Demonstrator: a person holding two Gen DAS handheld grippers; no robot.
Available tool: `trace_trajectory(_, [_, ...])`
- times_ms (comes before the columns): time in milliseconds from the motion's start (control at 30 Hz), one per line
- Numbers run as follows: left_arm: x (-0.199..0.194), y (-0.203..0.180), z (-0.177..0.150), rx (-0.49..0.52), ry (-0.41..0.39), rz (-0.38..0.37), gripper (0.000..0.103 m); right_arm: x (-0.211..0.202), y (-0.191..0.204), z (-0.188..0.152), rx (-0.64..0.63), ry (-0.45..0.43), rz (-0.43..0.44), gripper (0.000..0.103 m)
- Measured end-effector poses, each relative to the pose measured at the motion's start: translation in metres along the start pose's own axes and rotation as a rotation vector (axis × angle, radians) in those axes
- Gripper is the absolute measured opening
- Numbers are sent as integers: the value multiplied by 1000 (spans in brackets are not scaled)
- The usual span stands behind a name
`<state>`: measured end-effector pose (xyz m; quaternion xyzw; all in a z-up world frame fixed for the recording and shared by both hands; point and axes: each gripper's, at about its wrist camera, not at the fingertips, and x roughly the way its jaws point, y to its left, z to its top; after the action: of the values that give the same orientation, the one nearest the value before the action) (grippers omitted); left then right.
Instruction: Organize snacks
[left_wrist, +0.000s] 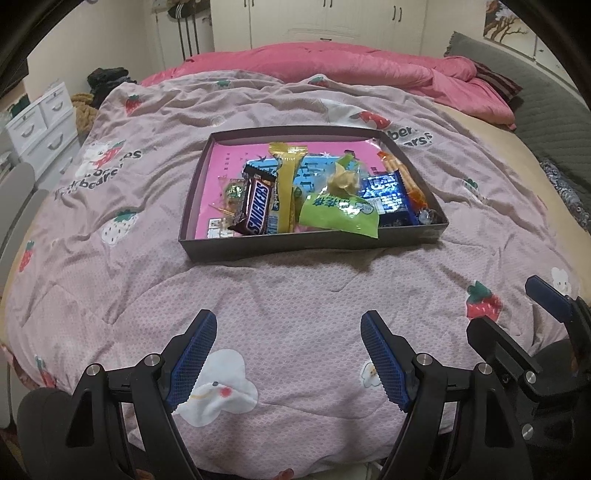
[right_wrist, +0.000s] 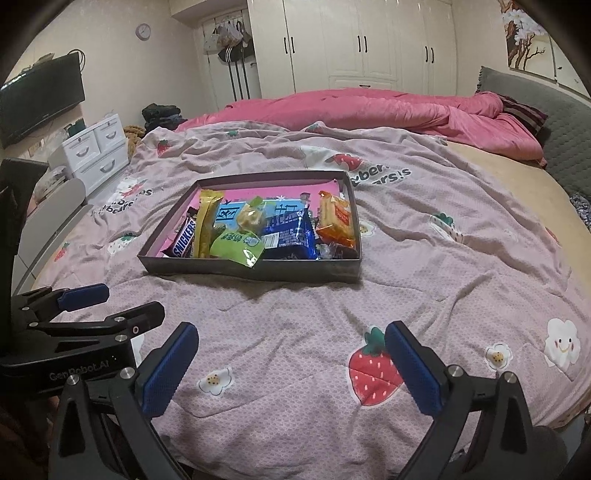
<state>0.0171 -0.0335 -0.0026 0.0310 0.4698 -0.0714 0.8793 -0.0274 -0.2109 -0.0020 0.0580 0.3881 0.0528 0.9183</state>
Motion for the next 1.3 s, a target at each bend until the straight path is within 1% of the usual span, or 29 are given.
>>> trace_trajectory(633, [8,-4,0,15,11,20,81,9,-6,0,16,12,-11,102])
trace_trajectory(1300, [11,-3,0,9,19,31,81,12,-3,-2,-8,20,-26,102])
